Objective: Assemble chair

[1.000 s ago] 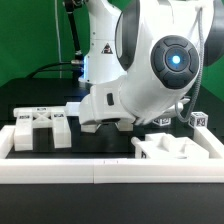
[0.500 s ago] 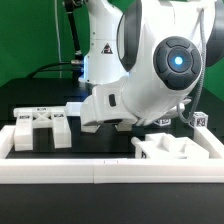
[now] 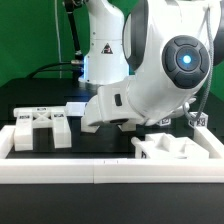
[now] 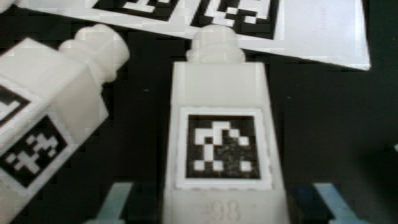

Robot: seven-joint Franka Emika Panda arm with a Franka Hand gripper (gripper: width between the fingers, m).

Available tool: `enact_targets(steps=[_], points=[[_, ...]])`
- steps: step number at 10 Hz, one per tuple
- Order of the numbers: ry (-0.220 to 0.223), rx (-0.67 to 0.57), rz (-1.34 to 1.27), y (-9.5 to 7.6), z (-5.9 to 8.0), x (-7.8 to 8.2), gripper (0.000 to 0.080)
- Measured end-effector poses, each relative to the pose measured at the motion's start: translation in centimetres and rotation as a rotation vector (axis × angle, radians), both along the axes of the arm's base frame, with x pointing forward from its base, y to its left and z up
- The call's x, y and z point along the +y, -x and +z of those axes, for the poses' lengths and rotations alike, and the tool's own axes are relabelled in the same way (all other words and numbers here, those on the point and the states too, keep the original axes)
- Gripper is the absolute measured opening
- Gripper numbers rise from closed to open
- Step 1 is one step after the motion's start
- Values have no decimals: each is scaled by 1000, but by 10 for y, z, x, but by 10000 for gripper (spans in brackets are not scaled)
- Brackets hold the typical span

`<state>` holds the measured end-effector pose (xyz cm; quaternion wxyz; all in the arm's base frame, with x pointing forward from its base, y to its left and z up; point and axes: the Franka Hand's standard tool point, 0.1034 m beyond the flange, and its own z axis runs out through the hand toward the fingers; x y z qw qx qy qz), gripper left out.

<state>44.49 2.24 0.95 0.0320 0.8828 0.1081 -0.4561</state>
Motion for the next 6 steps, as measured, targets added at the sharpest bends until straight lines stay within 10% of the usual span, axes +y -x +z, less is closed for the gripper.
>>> enact_targets(steps=[6], points=[[-19,-12,-16,-21,37,4,295]])
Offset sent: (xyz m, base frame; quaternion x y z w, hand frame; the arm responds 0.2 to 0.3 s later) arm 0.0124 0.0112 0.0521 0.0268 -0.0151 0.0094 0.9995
